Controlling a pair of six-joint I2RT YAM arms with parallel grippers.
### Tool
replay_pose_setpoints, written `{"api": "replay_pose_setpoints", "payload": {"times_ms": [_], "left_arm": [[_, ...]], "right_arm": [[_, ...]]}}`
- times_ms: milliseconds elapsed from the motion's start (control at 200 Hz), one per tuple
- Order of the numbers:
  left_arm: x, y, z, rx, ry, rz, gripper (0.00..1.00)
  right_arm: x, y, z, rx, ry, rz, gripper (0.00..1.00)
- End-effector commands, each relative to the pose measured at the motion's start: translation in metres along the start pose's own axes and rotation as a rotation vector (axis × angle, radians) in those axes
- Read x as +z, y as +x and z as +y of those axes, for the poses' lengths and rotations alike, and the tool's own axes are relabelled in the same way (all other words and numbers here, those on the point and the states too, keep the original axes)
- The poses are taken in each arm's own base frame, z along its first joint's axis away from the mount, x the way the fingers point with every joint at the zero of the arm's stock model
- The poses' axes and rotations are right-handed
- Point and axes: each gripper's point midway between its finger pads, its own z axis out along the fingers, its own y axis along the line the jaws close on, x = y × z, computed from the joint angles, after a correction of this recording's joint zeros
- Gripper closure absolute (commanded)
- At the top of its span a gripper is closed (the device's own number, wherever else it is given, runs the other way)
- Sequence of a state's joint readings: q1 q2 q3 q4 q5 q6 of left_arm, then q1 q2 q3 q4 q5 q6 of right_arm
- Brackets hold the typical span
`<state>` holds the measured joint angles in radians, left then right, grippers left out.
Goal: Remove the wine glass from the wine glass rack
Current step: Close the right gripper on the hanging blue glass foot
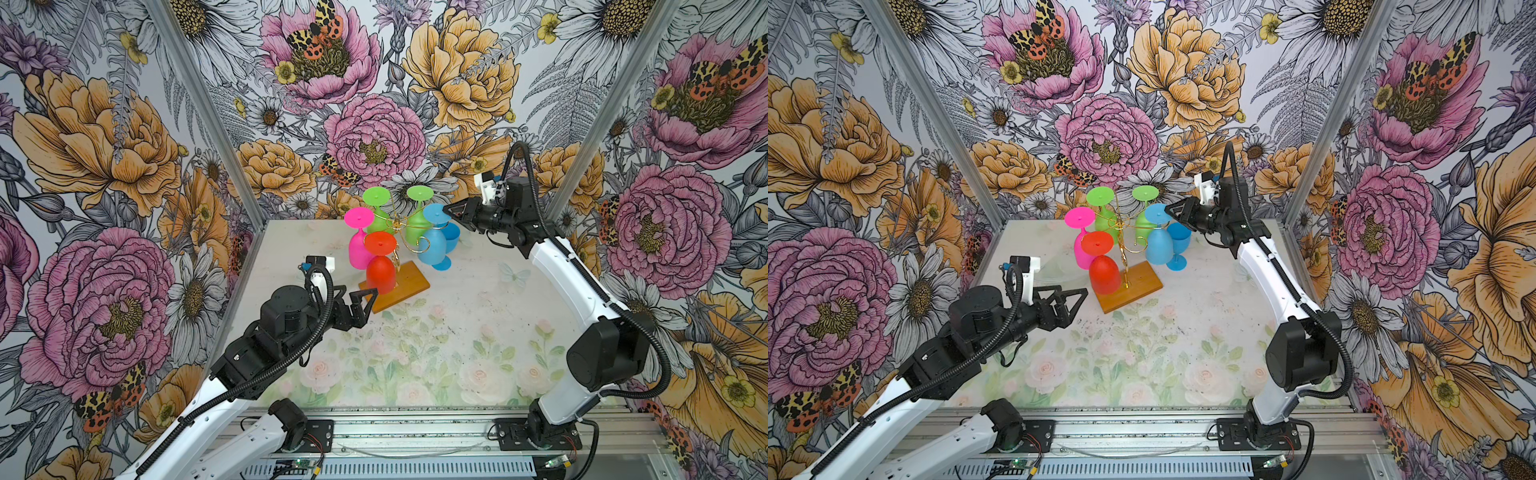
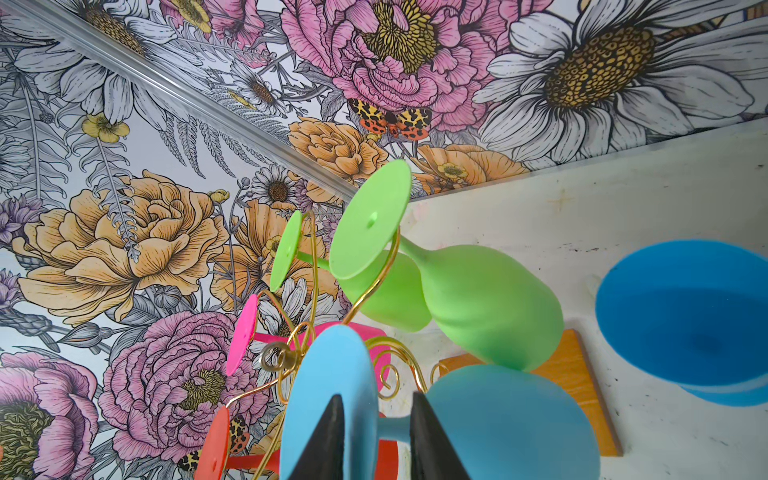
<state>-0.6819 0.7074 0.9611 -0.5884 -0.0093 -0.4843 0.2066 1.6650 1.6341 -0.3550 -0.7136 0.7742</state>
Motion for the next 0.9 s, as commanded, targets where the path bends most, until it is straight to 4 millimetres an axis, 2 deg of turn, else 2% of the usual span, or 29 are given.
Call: {"api": "replay_pose_setpoints", "payload": {"times_ms": [0, 545, 896], "left_arm": [[-0.004, 0.001, 0.001, -0.005, 0.007, -0.001, 0.01], [-0.008, 0.005, 0.007, -0.008, -0.004, -0.012, 0.01], [-0.009, 0.005, 0.008, -0.012, -0.006, -0.018, 0.01]], "right_arm": [[0.000, -0.010, 0.019, -0.031, -0.054, -0.020, 0.75], [-0.007, -0.013, 0.028, -0.007, -0.086, -0.035, 0.91], [-0.017, -0.013, 0.035, 0.000, -0.112, -0.051, 0.99]]}}
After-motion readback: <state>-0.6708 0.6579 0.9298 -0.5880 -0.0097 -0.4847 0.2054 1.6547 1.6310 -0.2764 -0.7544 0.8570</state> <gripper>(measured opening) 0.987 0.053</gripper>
